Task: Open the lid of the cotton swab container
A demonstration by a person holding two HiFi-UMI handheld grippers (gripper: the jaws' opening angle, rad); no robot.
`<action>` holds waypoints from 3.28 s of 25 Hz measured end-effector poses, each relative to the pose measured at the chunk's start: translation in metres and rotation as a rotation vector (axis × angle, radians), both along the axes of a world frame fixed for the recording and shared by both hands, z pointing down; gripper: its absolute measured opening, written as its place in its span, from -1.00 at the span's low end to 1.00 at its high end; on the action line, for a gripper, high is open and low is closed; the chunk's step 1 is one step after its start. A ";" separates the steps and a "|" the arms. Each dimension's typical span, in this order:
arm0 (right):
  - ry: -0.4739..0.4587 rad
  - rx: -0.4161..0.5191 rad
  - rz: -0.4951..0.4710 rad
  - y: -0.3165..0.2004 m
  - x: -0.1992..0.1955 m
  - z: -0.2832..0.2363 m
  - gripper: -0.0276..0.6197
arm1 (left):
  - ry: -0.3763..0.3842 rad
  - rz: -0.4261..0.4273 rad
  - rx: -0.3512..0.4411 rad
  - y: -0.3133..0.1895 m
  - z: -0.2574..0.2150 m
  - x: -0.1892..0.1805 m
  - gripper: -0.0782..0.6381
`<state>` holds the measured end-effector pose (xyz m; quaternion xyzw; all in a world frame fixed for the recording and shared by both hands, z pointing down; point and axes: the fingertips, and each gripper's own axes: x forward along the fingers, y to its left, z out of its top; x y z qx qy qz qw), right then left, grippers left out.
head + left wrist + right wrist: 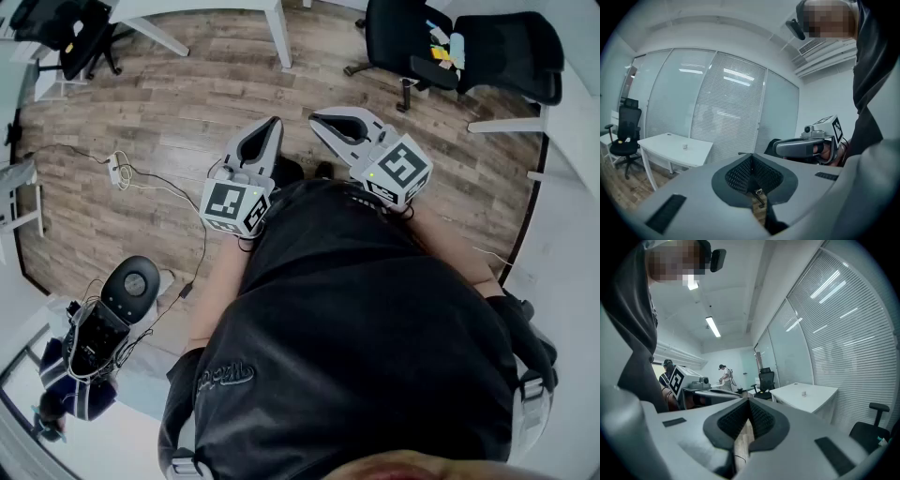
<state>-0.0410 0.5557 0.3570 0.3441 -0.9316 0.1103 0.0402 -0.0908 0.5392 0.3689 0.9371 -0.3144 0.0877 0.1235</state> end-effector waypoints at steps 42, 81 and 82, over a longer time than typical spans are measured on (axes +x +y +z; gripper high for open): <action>-0.003 -0.034 0.051 -0.219 -0.107 -0.008 -0.84 | 0.061 0.123 -0.011 -0.211 -0.018 -0.100 -0.74; -0.023 -0.085 -0.092 -0.419 -0.015 0.000 -0.84 | 0.043 -0.027 -0.021 -0.392 -0.005 -0.015 -0.73; -0.023 -0.090 -0.094 -0.421 -0.008 0.002 -0.84 | 0.044 -0.033 -0.026 -0.395 -0.003 -0.009 -0.73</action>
